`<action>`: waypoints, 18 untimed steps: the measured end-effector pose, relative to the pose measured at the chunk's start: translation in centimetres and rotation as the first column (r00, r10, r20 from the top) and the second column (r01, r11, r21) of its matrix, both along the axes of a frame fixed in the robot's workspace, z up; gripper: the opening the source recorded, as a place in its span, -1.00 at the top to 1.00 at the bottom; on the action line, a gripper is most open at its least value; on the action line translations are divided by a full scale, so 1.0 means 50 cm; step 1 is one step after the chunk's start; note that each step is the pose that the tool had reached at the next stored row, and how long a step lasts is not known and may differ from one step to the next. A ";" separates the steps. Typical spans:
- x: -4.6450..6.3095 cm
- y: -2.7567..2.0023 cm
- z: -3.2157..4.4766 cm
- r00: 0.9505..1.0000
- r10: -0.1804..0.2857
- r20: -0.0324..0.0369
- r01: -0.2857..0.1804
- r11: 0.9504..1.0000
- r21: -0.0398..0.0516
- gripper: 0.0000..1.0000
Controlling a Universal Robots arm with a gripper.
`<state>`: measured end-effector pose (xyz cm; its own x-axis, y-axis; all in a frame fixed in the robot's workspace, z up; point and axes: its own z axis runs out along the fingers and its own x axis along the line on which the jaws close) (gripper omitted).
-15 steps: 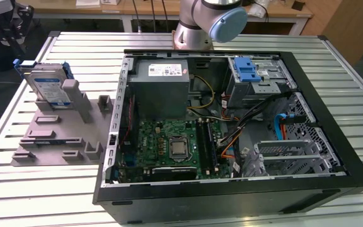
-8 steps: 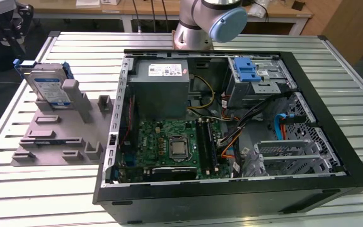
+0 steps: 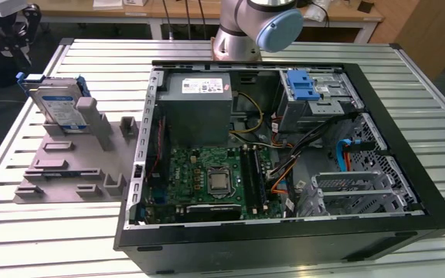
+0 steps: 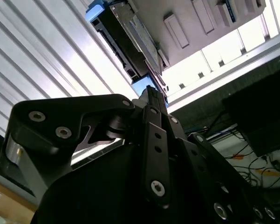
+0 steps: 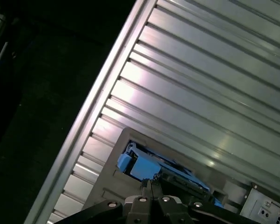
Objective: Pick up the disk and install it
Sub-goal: 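Pick up the disk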
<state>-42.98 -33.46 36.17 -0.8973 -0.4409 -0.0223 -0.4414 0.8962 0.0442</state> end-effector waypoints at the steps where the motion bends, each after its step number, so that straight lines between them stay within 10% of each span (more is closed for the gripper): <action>1: 0.000 0.0000 0.000 1.000 0.018 0.000 -0.018 1.000 0.000 0.79; 12: 0.000 0.0000 0.000 0.997 0.081 0.000 -0.081 0.997 0.000 0.79; 18: 0.000 0.0000 -0.001 0.982 0.188 0.000 -0.188 0.982 0.000 0.79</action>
<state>-42.98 -33.46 36.10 -0.7983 -0.6018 -0.0224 -0.6022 0.7972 0.0442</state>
